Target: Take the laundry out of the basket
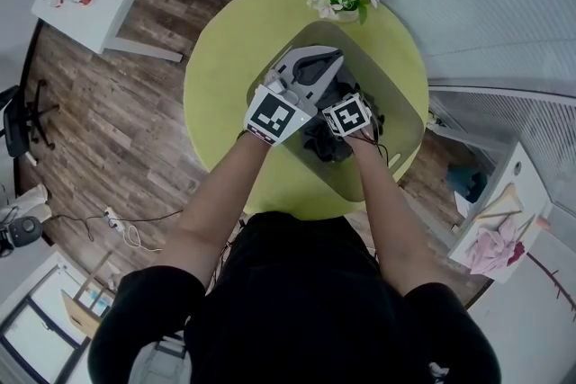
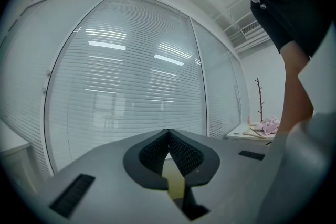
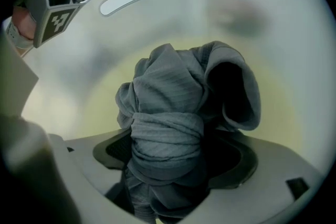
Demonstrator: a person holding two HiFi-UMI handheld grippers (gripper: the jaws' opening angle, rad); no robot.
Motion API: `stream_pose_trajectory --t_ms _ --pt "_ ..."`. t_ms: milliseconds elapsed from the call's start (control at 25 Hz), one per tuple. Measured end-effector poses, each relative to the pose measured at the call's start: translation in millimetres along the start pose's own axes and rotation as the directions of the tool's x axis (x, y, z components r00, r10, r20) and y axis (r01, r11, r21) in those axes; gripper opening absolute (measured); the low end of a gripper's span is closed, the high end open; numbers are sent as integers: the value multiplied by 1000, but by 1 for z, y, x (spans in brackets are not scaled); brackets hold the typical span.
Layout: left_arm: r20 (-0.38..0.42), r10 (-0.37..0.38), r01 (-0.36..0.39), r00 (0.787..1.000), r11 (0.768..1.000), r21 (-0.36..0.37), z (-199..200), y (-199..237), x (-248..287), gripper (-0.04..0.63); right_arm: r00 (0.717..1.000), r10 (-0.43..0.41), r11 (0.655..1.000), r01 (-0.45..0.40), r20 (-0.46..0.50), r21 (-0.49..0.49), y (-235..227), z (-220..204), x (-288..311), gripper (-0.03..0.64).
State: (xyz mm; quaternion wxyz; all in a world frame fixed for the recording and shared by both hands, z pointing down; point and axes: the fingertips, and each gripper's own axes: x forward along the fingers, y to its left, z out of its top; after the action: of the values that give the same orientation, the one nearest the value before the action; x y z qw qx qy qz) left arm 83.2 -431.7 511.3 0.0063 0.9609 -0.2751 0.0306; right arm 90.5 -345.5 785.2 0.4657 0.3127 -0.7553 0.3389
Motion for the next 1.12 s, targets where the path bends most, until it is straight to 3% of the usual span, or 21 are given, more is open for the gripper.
stream_pose_trajectory --t_ms 440,600,1120 --pt "-24 17 -17 1000 1000 -4 -8 2 3 9 999 37 999 -37 -1 -18 5 2 19 411" --pt "-30 30 -29 999 999 16 -4 3 2 9 999 34 998 -35 -15 -42 7 1 10 373" --pt "84 109 -113 990 992 47 68 -3 -31 9 999 25 975 -19 27 -223 43 27 -96 357"
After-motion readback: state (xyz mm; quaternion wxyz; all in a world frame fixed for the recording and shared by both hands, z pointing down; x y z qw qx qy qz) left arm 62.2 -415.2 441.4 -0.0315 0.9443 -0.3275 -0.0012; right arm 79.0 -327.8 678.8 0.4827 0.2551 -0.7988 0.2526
